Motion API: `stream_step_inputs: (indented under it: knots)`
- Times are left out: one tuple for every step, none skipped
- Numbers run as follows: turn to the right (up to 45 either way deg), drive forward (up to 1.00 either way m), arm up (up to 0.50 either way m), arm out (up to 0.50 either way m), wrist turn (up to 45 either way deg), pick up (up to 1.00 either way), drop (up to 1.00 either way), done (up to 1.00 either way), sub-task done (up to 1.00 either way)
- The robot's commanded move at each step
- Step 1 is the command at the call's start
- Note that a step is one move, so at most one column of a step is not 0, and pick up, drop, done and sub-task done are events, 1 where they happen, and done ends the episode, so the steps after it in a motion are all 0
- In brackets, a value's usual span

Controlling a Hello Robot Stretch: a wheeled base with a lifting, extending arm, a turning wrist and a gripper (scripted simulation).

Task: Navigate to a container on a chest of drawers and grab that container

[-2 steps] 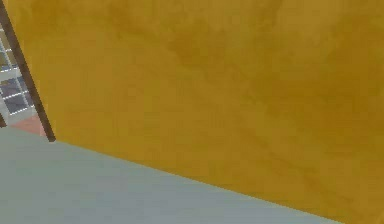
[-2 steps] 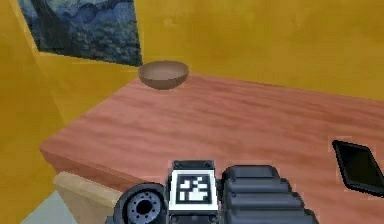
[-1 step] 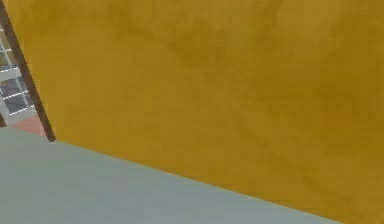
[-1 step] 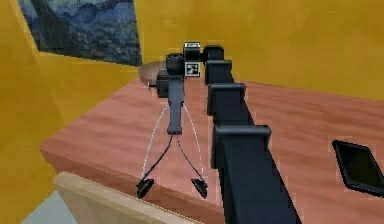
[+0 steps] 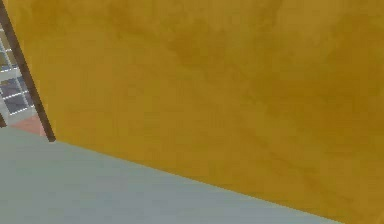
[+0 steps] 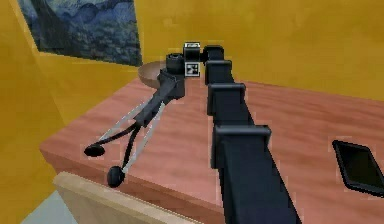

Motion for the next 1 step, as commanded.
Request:
stream_step_inputs:
  knots:
    - [0.0,0.0,0.0,0.0,45.0,0.0,0.0,0.0,0.0]
